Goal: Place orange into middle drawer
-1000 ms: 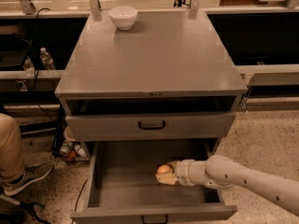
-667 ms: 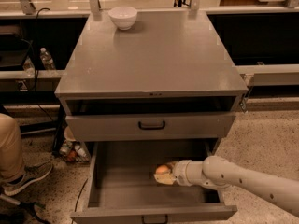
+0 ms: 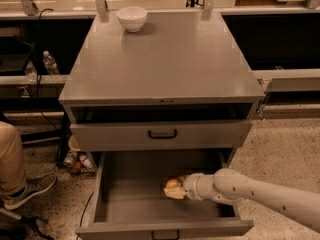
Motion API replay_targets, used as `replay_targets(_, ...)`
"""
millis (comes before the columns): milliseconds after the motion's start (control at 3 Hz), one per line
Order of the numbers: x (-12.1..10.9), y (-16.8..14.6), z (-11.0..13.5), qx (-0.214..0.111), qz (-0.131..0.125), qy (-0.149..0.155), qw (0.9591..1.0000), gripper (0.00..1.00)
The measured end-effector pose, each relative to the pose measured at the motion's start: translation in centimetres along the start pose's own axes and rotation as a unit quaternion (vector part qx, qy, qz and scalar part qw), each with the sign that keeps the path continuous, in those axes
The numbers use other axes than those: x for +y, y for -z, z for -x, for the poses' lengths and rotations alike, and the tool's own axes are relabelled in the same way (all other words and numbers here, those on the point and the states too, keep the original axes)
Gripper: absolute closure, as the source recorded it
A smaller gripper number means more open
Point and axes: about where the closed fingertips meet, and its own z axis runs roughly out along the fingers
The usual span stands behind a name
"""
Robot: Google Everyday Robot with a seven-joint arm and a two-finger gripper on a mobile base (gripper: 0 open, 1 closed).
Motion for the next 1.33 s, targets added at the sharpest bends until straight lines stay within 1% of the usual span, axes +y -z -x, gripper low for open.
replay_targets(333,-0.1,-0.3,-0.6,0.006,-0.002,-0.005,1.0000,0.07)
replay_targets(667,-0.2,-0.3,-0.6,0.006,-0.003,-0.006,1.0000,0.00)
replay_targets(1000,-1.3,1.2,0.2,-0.009,-0.012,-0.010,0.9998,0.00)
replay_targets(1333,-3.8,4.5,1.2,-0.042,-0.029,-0.031,0.9982,0.00)
